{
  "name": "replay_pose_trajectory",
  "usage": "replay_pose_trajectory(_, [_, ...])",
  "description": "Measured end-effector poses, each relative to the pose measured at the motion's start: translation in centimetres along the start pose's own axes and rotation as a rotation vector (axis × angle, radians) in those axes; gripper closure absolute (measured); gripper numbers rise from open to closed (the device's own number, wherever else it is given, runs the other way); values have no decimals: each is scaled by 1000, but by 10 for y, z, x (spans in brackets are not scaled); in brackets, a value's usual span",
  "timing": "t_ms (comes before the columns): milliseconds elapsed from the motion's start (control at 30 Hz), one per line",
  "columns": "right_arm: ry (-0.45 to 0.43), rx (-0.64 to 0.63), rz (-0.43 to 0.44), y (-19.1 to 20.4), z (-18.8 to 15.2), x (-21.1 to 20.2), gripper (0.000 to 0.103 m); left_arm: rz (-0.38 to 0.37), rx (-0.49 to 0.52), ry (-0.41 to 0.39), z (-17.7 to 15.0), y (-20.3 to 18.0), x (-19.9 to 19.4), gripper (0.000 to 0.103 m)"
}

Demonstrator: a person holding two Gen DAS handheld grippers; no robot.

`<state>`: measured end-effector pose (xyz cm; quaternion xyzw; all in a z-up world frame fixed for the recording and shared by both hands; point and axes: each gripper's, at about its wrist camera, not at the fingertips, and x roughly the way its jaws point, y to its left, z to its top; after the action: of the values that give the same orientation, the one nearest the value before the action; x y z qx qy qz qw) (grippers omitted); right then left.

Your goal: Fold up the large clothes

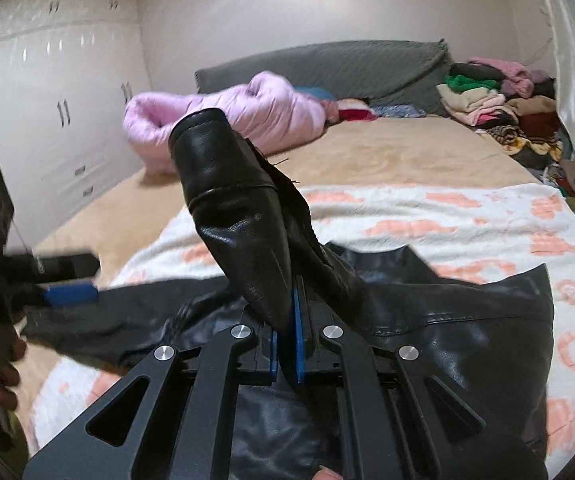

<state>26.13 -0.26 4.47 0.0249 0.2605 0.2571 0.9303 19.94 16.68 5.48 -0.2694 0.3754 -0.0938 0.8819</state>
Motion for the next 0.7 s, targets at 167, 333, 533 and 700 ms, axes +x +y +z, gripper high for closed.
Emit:
replay_pose_trajectory(167, [61, -46, 13, 21, -20, 24, 98, -100, -72, -13, 1, 22, 0, 9])
replay_pose_trajectory(333, [106, -60, 19, 34, -37, 46, 94, -105, -129, -19, 1, 39, 3, 9])
replay_pose_trajectory(533, [159, -62, 43, 40, -60, 55, 82, -105, -149, 15, -2, 49, 16, 9])
replay_pose_trajectory(700, [206, -68, 120, 50, -76, 54, 25, -122, -158, 53, -7, 51, 31, 9])
